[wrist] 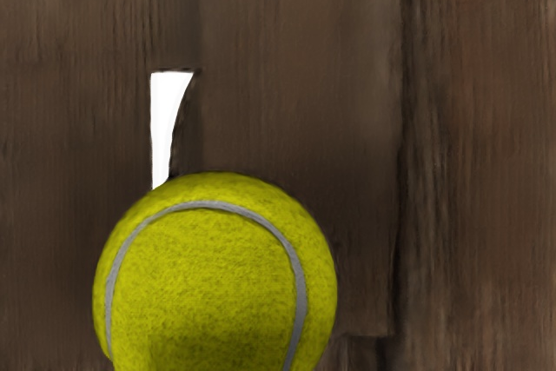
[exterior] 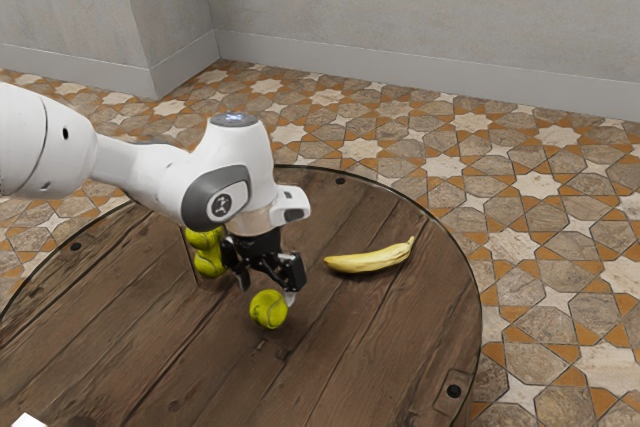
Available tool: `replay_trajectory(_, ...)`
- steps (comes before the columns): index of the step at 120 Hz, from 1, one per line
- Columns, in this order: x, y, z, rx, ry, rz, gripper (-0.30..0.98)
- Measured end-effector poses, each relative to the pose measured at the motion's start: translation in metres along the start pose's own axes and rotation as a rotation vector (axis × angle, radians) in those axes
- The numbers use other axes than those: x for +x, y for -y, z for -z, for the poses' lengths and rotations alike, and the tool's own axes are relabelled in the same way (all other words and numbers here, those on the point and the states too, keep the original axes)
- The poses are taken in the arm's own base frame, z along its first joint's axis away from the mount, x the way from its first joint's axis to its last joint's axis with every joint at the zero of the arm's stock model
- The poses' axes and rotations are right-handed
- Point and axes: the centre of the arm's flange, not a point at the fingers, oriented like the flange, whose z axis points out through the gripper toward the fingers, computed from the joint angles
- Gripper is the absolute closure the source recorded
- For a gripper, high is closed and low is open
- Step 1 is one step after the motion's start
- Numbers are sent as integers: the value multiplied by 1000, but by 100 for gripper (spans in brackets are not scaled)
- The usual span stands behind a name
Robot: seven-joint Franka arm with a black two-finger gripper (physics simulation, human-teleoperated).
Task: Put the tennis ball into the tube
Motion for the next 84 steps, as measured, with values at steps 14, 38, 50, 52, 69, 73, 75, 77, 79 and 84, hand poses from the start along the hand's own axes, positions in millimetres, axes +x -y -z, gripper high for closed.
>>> replay_trajectory(14,1,2,-12,5,-10,20,0)
replay_trajectory(38,5,11,-34,10,4,63,1)
replay_trajectory(50,6,12,-40,10,6,77,12)
replay_trajectory(52,7,12,-40,10,6,80,14)
replay_trajectory(69,9,12,-44,9,2,94,26)
replay_trajectory(73,9,12,-45,9,1,97,27)
replay_trajectory(75,9,12,-45,9,0,99,28)
replay_trajectory(77,10,13,-45,10,0,101,29)
replay_trajectory(79,10,13,-46,11,1,103,30)
replay_trajectory(84,10,13,-49,12,3,108,31)
